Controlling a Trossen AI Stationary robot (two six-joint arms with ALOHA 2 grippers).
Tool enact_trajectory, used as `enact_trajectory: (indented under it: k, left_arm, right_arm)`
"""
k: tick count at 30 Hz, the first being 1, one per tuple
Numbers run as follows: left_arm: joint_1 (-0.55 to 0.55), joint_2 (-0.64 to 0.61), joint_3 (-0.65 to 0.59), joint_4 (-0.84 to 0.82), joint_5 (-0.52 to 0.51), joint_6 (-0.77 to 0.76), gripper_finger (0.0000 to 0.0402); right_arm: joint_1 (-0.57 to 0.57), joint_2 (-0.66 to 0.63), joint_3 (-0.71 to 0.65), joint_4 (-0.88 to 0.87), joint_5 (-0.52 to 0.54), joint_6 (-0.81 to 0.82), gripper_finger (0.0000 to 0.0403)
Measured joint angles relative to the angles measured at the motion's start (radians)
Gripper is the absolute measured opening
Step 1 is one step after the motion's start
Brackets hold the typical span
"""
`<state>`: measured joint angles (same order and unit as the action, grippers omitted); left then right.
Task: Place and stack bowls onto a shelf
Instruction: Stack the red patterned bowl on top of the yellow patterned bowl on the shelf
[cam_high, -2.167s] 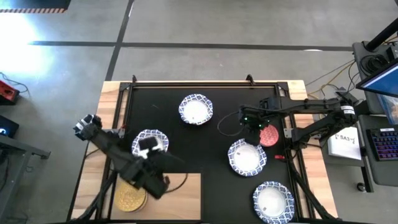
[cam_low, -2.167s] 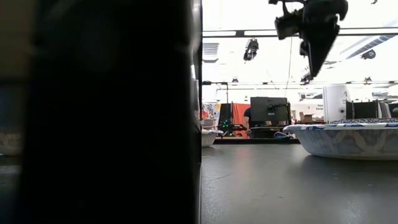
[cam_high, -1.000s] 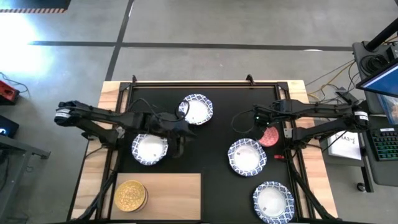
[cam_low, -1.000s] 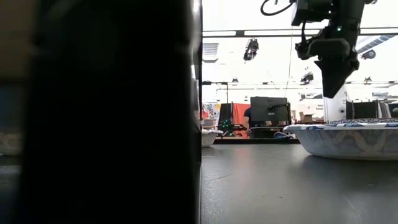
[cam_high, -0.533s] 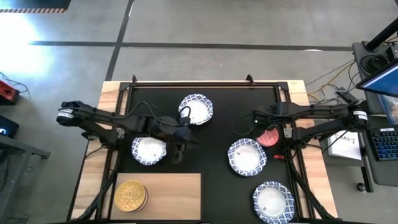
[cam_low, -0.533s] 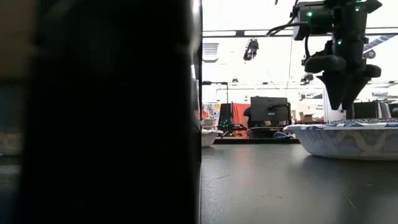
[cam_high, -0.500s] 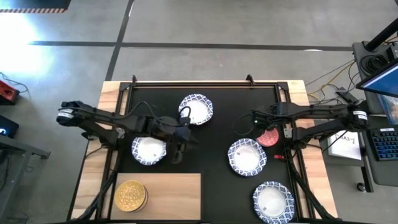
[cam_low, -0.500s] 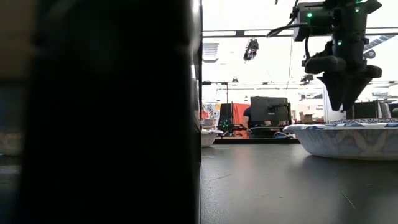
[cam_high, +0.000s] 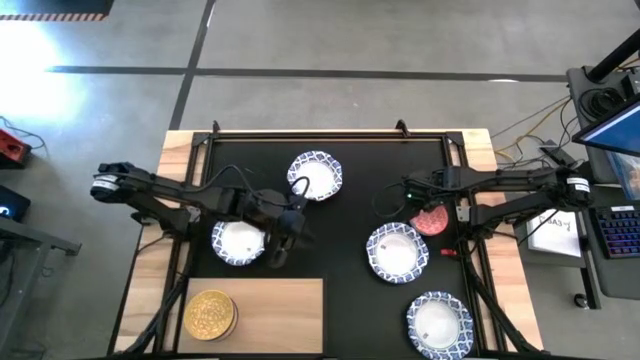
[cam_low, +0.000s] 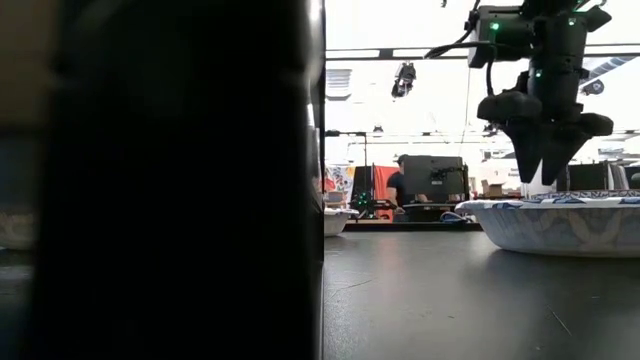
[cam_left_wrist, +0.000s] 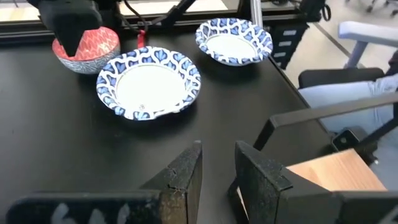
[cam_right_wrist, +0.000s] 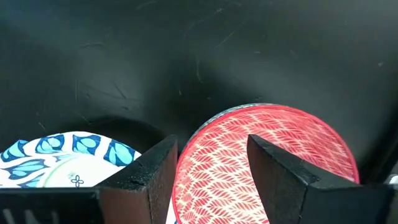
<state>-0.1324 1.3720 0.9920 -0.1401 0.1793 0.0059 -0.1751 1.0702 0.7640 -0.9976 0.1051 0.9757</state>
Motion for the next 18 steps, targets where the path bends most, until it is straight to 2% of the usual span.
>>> enact_trajectory:
  k: [10,18]
  left_arm:
    - [-0.005,-0.006,0.000,-0.040,0.018,0.026,0.0078]
    - [-0.005,-0.007,0.000,-0.041,0.021,0.034,0.0078]
  right_arm:
    - [0.068,0.000,-0.093,0.111,-0.001,0.096,0.0183]
    - [0.095,0.000,-0.158,0.173,0.004,0.103,0.0182]
